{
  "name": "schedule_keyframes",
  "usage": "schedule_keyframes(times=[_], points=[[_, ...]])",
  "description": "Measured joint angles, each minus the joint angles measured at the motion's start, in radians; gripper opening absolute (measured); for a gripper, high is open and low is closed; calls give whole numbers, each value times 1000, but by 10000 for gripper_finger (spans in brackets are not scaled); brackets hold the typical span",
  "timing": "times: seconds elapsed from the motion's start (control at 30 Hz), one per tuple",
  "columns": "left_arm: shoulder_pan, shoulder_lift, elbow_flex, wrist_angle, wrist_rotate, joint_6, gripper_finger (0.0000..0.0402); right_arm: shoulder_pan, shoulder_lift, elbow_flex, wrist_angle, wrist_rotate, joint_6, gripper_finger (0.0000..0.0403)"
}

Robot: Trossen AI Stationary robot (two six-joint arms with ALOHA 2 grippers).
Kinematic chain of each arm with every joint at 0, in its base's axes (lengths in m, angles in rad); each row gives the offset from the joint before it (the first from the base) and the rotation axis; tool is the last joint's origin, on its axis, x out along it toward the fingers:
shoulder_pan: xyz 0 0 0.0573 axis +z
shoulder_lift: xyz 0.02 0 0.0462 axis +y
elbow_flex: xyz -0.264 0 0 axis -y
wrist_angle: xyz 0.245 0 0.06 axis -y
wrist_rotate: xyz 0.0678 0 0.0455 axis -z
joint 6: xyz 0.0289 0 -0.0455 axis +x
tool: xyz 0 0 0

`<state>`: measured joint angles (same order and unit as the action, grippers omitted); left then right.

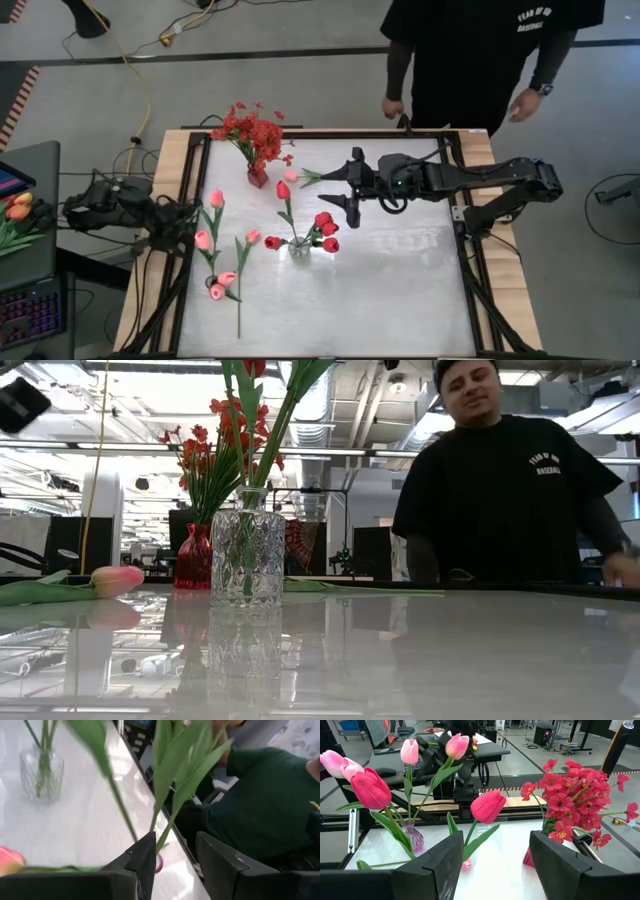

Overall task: Sort flowers into vase by color
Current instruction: Put the pink flower into the purple vase

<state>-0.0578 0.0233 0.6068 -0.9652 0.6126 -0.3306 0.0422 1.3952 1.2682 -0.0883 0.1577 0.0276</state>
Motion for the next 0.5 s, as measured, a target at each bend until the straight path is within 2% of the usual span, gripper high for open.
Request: schedule_keyframes(times=[0.2,0.5], points=[[0,51,141,-36,-93,29,113,-5,0,1,-48,-2,45,255],[0,262,249,-177,-263,117,110,-63,16,1,-214,-2,107,255]])
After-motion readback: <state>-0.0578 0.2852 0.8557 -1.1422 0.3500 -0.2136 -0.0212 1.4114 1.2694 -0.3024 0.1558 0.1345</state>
